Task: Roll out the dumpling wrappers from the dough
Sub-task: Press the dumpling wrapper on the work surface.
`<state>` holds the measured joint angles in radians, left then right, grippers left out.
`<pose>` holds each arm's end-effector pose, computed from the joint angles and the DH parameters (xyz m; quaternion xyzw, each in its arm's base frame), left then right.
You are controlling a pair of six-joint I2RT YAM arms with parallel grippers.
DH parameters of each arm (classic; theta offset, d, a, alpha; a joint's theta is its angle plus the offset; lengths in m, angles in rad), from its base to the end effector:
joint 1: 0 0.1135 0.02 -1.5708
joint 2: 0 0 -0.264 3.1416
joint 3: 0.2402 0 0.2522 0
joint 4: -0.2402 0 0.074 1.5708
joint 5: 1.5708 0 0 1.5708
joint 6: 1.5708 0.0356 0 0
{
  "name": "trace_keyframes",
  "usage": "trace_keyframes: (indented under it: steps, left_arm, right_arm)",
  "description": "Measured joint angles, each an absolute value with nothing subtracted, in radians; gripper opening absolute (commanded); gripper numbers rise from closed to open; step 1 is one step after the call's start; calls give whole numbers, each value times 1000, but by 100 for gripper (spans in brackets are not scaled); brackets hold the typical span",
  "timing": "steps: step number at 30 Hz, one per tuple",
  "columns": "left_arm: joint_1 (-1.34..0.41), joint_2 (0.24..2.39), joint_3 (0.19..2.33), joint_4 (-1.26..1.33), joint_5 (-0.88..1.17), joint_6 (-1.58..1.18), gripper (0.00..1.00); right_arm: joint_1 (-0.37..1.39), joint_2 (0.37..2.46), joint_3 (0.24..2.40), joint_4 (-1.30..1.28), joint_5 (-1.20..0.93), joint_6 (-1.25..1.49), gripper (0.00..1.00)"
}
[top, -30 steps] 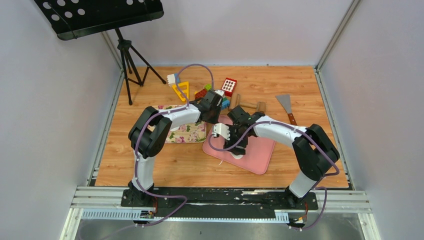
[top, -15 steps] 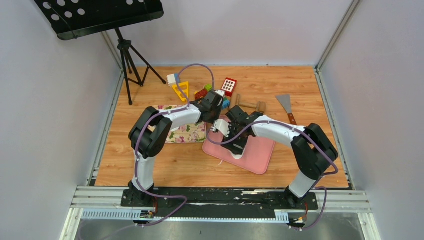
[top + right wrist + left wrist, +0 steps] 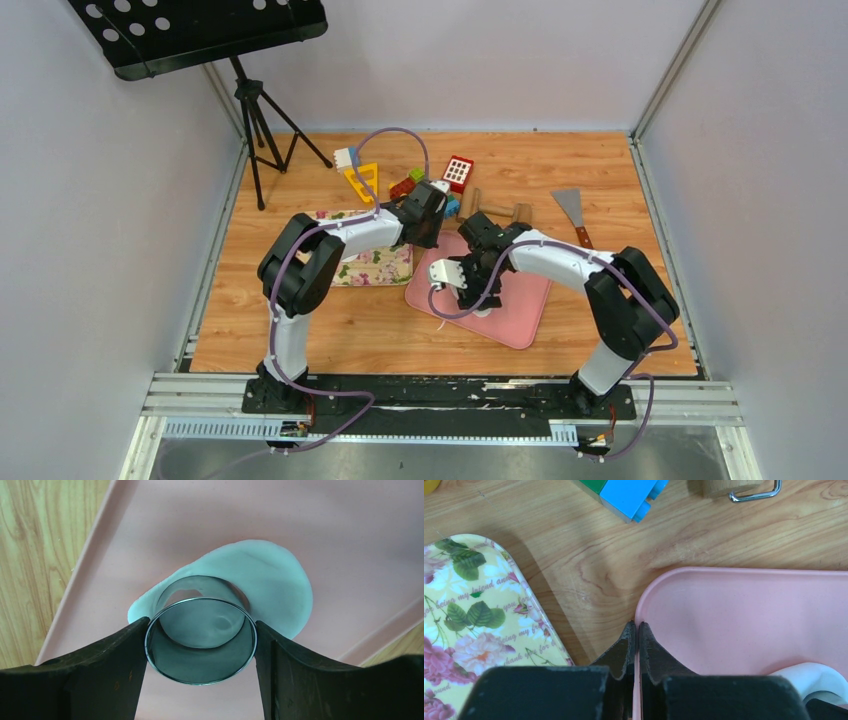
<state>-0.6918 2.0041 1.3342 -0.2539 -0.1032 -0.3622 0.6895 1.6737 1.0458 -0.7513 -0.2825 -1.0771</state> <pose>0.3305 -0.2690 0.1607 0.1392 0.9367 -0.1174 0.2990 0.2261 0.1993 0.1745 -0.7702 0.6150 0.1193 0.1199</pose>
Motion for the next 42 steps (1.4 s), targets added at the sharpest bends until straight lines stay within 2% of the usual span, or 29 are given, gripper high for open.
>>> trace_keyframes:
  steps: [6,16,22,30,38,42]
  left_arm:
    - [-692,2004,1334,-254,-103,-362,0]
    - [-693,2004,1334,-254,-105,-363,0]
    - [-697,2004,1334,-254,-115,-362,0]
    - [-698,2004,1334,-254,-115,-362,0]
    - [-698,2004,1335,-254,-115,-362,0]
    - [-698,2004,1335,-254,-115,-362,0]
  right_arm:
    - [677,1674,1048,-759,-313,-1105,49]
    - [677,1721,1088,-730,-269,-694,47]
    - [709,1710,1066,-699,-207,-608,47]
    - [735,1692,1060,-706,-157,-658,62]
    - [735,1692,1102,-767,-160,-675,86]
    - [735,1688,1114,-783,-181,-683,91]
